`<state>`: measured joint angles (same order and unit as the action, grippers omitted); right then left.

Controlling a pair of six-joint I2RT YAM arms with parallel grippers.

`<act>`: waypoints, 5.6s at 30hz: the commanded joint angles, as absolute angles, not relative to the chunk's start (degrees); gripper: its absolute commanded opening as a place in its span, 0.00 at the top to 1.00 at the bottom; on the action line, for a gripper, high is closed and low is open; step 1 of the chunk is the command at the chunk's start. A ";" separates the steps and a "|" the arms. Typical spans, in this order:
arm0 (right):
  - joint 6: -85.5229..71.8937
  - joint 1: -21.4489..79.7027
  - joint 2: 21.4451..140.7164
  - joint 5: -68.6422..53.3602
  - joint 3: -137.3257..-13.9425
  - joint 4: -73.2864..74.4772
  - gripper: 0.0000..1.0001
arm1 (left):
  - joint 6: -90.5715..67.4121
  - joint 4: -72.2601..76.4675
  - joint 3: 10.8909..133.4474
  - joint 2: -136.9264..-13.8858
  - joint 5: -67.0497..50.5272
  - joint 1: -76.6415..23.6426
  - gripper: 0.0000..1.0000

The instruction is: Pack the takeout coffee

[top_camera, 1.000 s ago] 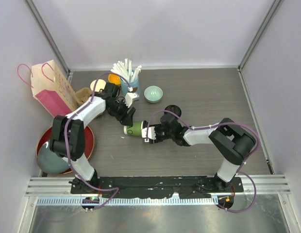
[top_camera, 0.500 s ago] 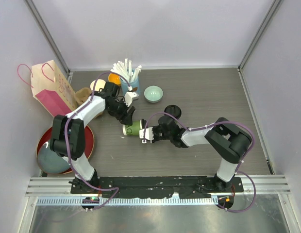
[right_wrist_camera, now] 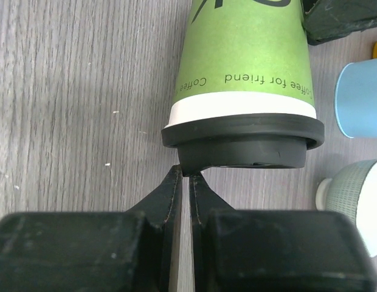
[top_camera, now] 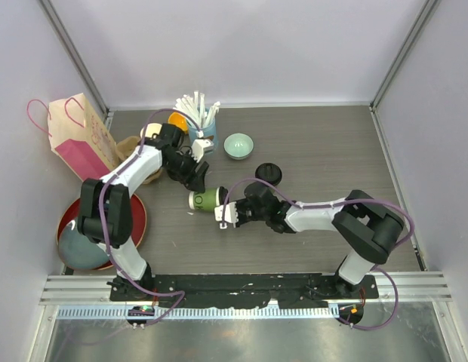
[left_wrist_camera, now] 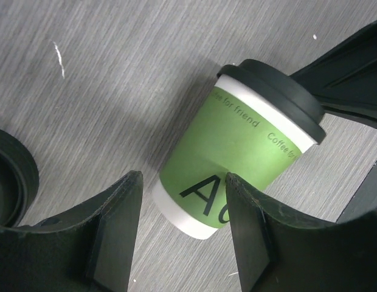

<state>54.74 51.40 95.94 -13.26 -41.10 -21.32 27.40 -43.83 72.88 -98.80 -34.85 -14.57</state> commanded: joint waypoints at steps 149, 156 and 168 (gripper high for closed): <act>-63.54 57.66 61.61 9.40 -39.55 15.21 0.64 | 2.55 -40.52 63.11 -83.76 -46.14 -26.19 0.54; -63.20 57.22 62.58 9.49 -37.62 12.31 0.64 | 2.90 -40.96 63.10 -83.85 -47.29 -26.19 0.54; -49.66 51.51 67.31 9.76 -43.50 10.64 0.62 | 6.06 -43.77 65.21 -81.83 -45.35 -25.14 0.52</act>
